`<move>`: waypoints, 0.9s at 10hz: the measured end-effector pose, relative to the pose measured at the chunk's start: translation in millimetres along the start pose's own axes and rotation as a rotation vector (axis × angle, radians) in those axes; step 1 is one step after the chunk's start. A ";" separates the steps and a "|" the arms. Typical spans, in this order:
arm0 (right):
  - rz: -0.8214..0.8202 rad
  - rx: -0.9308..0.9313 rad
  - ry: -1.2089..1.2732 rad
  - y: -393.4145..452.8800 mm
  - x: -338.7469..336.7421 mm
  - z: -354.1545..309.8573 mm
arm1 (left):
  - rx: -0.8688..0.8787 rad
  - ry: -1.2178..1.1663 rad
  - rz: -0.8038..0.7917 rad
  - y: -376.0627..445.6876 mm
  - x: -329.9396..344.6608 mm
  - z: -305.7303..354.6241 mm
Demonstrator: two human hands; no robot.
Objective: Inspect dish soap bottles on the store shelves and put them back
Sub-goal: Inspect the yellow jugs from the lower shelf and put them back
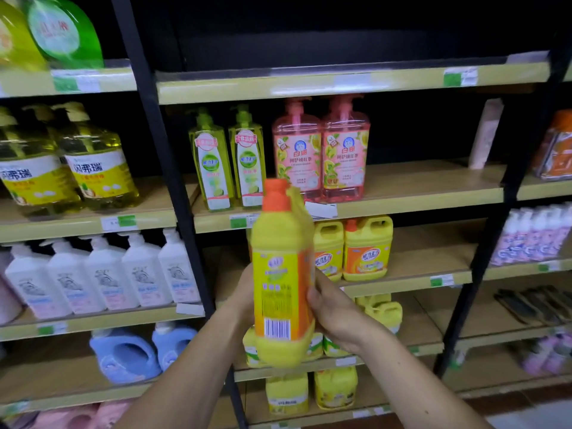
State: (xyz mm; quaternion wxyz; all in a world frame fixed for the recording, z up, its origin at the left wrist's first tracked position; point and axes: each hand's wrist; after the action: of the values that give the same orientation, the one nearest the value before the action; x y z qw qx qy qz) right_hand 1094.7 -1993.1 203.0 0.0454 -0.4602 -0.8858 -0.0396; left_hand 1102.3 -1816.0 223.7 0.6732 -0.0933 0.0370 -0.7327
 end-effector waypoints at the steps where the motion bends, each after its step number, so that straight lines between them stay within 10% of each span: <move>1: 0.002 -0.054 0.013 -0.8 -11.1 10.7 | 0.011 0.029 -0.071 -29.1 4.5 12.0; 5: 0.087 -0.118 0.019 0.1 -27.7 31.8 | 0.631 0.259 0.326 -59.3 11.0 -11.2; 9: 0.238 -0.246 -0.216 1.8 -43.0 67.6 | 0.407 0.344 0.420 -51.7 4.8 -75.2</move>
State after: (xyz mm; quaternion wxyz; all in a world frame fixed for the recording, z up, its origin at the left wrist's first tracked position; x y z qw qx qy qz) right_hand 1117.8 -2019.4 131.0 -0.1022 -0.5651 -0.8134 -0.0922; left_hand 1037.2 -1821.4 159.7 0.7980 0.1774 0.0215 -0.5756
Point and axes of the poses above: each hand's wrist, its own y-axis towards the middle knuckle, its own x-axis out of the palm, z = x × y, and after that the axes turned 1 degree about -z, right-handed
